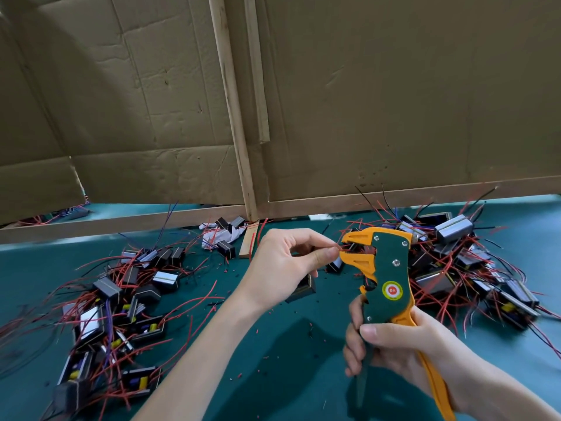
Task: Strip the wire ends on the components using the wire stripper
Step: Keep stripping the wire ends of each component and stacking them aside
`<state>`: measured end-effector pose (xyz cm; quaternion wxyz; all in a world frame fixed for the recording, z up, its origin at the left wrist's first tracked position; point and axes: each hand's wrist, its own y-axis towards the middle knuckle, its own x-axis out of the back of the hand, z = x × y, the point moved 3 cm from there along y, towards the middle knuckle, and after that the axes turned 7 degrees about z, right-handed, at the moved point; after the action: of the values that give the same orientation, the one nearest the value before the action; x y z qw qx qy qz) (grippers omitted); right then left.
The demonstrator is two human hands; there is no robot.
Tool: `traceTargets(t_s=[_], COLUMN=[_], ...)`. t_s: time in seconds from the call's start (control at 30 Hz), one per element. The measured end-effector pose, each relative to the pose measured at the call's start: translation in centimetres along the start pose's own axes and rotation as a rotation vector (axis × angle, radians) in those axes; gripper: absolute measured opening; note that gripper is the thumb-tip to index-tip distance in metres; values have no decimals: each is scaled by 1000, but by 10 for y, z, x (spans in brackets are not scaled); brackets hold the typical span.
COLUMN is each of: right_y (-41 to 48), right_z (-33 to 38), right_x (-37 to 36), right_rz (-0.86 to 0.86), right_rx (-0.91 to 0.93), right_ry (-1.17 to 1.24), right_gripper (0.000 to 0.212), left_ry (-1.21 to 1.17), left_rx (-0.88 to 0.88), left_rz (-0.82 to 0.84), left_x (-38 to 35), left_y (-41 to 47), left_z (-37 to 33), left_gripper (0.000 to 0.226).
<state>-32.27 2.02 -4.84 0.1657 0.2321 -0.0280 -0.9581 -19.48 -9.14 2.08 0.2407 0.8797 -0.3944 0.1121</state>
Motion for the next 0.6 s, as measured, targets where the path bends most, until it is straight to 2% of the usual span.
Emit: traceTargets(t_s=[0.1, 0.37, 0.47, 0.6], right_y=[-1, -5, -7, -4], right_z=[1, 3, 2, -6], right_x=[-1, -6, -10, -10], right_rz=[15, -56, -140, -343], right_rx=[-10, -52, -64, -48], right_ry=[-54, -66, -67, -92], right_gripper=[27, 27, 28, 49], left_ry=[13, 159, 172, 215], left_rx=[17, 40, 42, 46], left_rz=[23, 26, 41, 28], left_x=[4, 9, 9, 8], left_y=[-1, -3, -3, -3], left_z=[-2, -8, -10, -6], left_gripper=[6, 9, 9, 11])
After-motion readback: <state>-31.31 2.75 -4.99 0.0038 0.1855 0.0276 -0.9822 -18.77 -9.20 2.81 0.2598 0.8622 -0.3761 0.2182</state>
